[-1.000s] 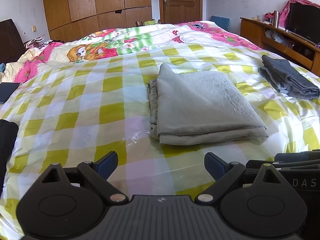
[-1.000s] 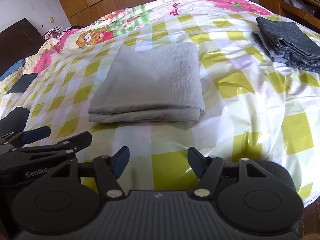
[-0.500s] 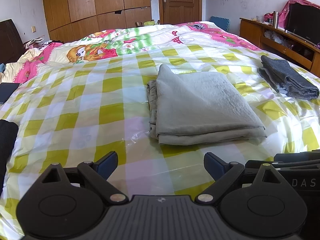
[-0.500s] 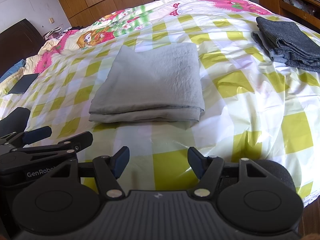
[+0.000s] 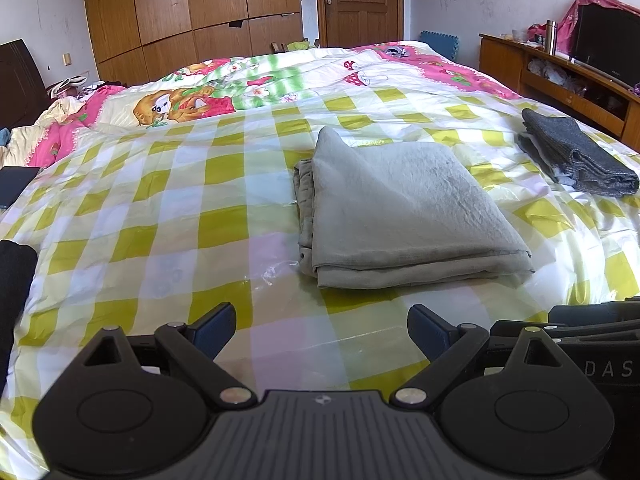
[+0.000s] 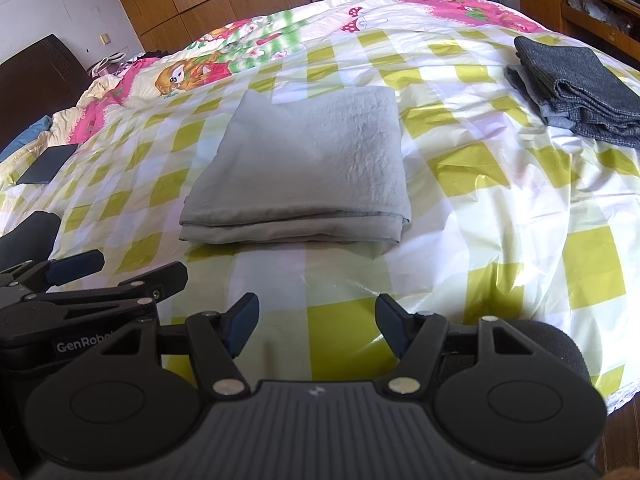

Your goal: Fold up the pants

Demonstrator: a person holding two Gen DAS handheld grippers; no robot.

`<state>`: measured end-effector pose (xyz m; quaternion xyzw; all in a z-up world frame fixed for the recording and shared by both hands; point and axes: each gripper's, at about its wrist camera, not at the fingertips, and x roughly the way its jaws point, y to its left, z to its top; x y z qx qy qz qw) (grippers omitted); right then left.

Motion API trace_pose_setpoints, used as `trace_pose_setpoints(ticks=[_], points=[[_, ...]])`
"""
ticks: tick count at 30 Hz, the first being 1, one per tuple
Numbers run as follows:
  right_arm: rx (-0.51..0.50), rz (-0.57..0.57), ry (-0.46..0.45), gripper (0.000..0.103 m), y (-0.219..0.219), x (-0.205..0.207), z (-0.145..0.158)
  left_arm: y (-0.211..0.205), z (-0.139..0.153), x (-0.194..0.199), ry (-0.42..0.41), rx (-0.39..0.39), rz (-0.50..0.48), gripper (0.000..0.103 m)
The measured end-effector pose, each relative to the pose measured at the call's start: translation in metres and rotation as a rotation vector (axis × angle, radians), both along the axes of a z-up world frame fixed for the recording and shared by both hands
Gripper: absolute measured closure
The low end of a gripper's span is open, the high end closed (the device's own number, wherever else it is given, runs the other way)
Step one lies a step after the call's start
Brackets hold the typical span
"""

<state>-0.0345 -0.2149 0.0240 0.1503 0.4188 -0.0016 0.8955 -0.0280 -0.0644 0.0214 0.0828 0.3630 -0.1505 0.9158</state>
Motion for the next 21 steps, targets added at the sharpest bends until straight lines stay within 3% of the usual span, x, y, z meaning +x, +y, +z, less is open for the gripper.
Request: trace_pose_setpoints(ticks=[21], points=[[-0.001,-0.002,-0.001,0.035,-0.0009,0.0001,-0.0002,0.0007,0.0,0.0004,0.001,-0.001,-0.001,0.0]])
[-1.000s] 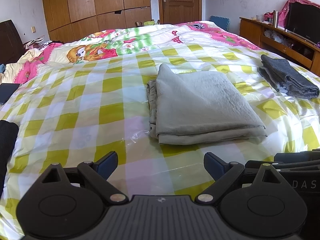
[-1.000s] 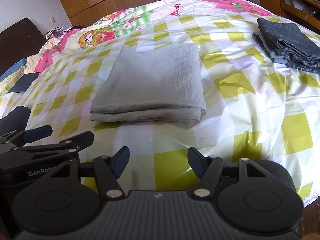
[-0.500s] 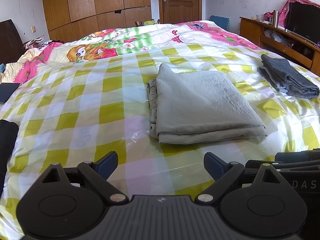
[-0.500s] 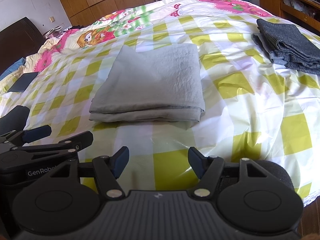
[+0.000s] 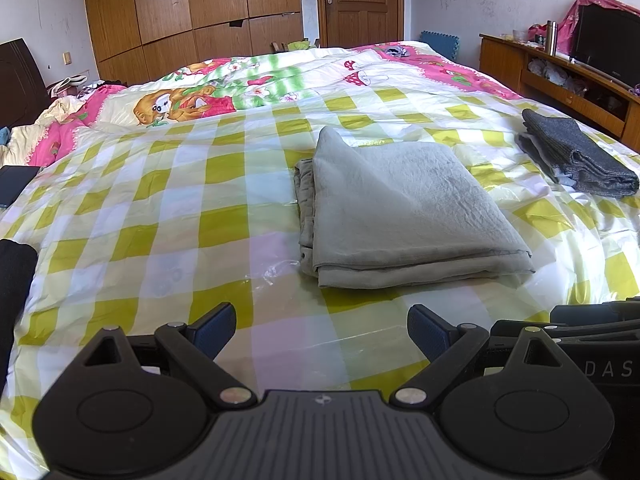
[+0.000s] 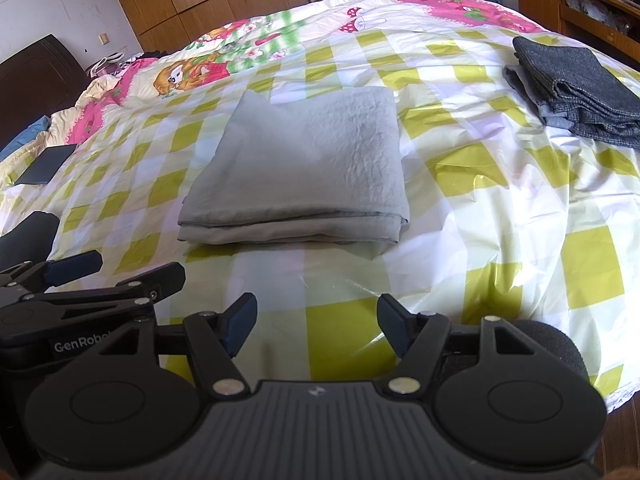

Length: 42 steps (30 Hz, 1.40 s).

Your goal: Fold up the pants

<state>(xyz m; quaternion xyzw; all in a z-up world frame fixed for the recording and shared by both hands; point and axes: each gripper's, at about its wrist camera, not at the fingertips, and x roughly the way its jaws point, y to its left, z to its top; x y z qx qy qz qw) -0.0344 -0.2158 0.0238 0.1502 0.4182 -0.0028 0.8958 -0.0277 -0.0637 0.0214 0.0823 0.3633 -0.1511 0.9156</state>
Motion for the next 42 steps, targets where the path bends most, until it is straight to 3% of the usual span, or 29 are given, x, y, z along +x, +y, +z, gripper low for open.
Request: trace_pose_setpoints(ticks=[42], points=[[0.0,-0.001,0.0,0.035,0.0001,-0.0005,0.0001,0.0006,0.0006,-0.002,-0.014,0.0,-0.006,0.002]])
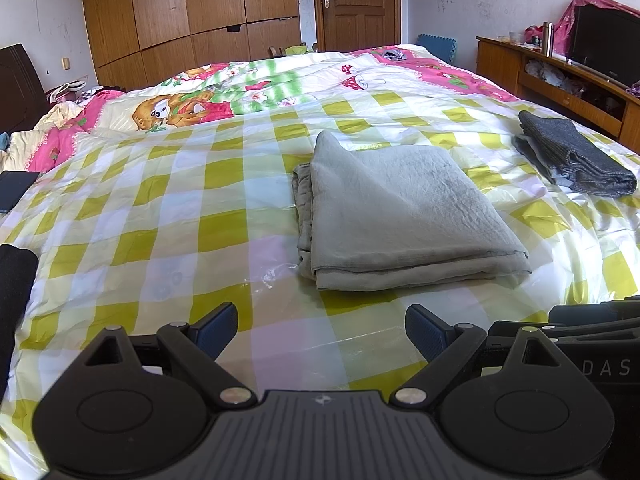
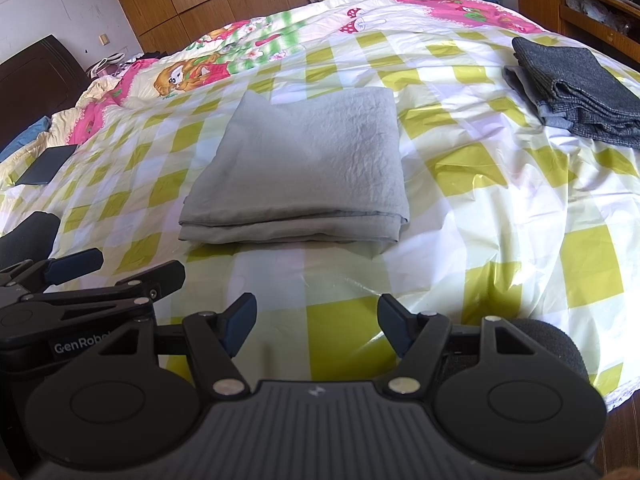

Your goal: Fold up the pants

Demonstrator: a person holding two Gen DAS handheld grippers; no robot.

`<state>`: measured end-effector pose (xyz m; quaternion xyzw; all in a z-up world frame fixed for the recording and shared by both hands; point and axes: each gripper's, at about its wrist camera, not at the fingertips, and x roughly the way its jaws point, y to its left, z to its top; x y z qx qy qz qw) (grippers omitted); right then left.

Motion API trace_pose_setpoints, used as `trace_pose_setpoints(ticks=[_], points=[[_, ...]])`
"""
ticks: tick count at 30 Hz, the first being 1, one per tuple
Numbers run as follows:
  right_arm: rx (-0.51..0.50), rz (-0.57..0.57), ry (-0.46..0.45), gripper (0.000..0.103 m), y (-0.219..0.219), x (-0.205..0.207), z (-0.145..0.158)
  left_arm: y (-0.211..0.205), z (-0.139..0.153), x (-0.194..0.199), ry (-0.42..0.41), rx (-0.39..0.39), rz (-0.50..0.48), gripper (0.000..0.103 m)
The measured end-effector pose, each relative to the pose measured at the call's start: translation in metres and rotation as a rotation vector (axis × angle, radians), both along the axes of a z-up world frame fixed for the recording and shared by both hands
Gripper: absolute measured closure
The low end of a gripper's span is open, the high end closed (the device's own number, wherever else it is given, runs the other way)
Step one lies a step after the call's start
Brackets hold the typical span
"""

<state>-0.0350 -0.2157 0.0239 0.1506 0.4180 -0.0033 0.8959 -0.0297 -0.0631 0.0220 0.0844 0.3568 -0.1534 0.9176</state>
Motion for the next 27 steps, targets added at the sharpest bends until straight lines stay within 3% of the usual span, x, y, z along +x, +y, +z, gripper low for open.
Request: trace_pose_setpoints(ticks=[27], points=[[-0.002,-0.001,-0.003,0.035,-0.0001,-0.0015,0.0011,-0.0008,0.0041,-0.0047,-0.03,0.012,-0.013,0.005]])
